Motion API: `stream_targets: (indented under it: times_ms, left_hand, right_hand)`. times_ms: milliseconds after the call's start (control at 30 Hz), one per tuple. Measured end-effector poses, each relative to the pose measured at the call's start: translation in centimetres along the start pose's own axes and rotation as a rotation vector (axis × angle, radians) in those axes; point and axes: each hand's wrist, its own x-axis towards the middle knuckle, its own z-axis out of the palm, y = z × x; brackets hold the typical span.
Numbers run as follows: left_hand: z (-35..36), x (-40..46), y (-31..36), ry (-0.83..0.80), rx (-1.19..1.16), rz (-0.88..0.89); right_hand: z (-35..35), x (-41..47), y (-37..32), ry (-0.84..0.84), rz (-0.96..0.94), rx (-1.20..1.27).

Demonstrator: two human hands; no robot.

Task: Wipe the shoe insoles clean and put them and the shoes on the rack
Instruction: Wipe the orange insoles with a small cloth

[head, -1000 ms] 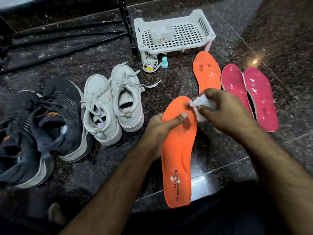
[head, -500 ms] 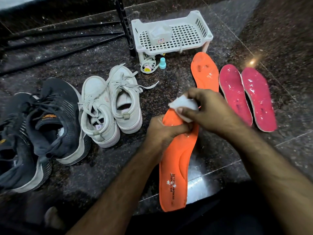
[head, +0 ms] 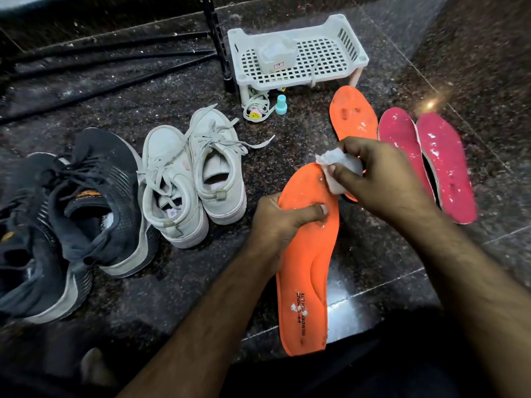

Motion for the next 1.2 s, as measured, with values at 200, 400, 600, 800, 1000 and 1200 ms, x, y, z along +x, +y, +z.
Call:
stream_targets:
  times_ms: [200, 400, 600, 800, 1000, 1200]
  left_hand:
    - [-0.1, -0.2, 0.3, 0.010, -0.008, -0.059]
    - [-0.2, -0.1, 0.2, 0.005, 0.032, -0.053]
    - [-0.4, 0.1, 0.5, 0.045, 0.056, -0.043]
    - [-0.8, 0.4, -0.5, 0.086, 0.145, -0.056]
    - [-1.9, 1.3, -1.0, 0.177, 0.424, -0.016]
    - [-1.8, 0.4, -0.2, 0.287, 0.913, 0.152]
  right_hand:
    - [-1.2, 0.0, 0.0, 0.073, -0.118, -0.089]
    - [0.5, 0.4, 0.6, -0.242, -0.280, -0.249]
    - [-0.5, 0.2, -0.2, 0.062, -0.135, -0.136]
    - [1.6, 0.4, 0.8, -0.304, -0.110, -0.250]
    - [2.9, 0.2, 0.5, -0.188, -0.075, -0.122]
    - [4.0, 0.6, 2.1, -0.342, -0.089, -0.283]
